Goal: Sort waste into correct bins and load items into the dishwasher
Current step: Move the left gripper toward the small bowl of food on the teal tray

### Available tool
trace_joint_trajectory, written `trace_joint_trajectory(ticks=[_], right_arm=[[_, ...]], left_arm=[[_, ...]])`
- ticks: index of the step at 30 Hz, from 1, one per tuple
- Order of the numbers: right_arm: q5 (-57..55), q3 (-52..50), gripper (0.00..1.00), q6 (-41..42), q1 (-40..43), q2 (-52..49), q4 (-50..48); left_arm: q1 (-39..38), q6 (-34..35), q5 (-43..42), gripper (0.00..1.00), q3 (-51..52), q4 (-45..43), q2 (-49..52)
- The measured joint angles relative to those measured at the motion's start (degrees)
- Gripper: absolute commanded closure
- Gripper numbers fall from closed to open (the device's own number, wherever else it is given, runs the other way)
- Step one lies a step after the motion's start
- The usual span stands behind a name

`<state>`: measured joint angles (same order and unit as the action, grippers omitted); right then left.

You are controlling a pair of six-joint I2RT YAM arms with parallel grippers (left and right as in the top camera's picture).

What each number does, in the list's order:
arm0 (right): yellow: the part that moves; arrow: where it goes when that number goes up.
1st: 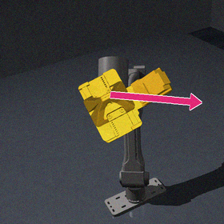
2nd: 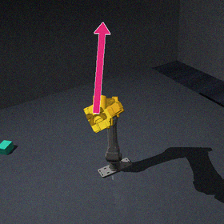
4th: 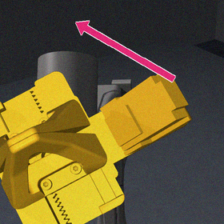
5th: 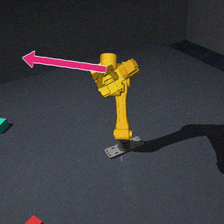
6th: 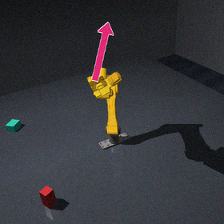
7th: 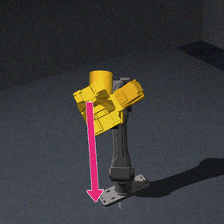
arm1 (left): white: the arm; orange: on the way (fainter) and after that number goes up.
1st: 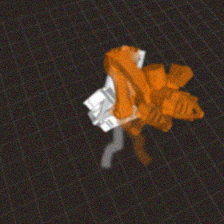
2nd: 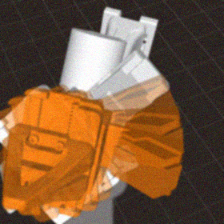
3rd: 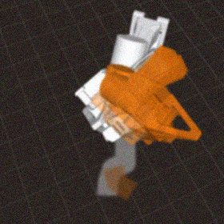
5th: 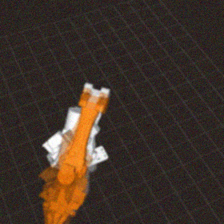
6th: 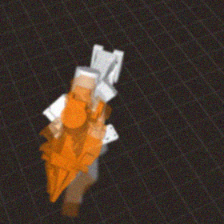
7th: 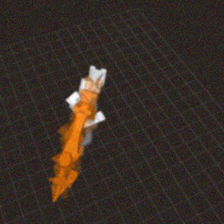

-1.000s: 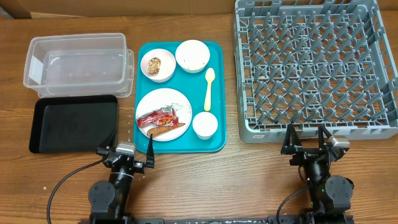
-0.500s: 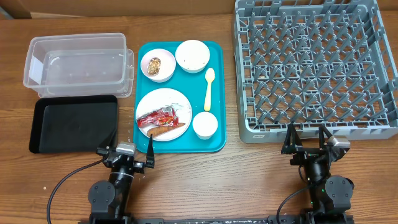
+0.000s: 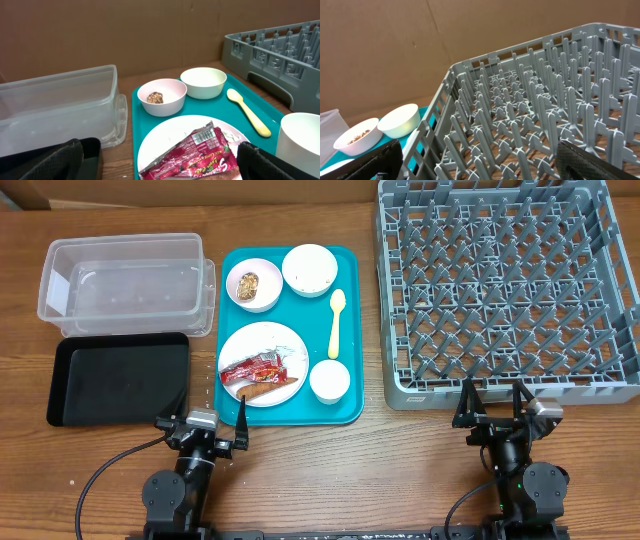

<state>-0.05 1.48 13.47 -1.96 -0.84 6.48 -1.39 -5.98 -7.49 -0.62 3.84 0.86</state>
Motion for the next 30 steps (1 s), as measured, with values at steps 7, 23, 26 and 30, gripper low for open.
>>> trace_joint_trajectory(ticks=[7, 23, 26, 30], right_arm=[[0.0, 0.0, 0.0, -0.02, 0.0, 0.0, -0.02], [-0.15, 0.0, 0.0, 0.02, 0.0, 0.0, 0.0], [-0.15, 0.0, 0.0, -0.02, 0.0, 0.0, 0.0], [0.11, 0.0, 0.0, 0.0, 0.0, 0.0, -0.04]], left_arm=[[0.0, 0.0, 0.0, 0.0, 0.0, -0.02, 0.0], [0.0, 0.0, 0.0, 0.0, 0.02, -0.59, 0.0], [0.0, 0.0, 0.0, 0.01, 0.02, -0.59, 0.0], [0.0, 0.07, -1.66, 0.0, 0.15, -3.82, 0.0]])
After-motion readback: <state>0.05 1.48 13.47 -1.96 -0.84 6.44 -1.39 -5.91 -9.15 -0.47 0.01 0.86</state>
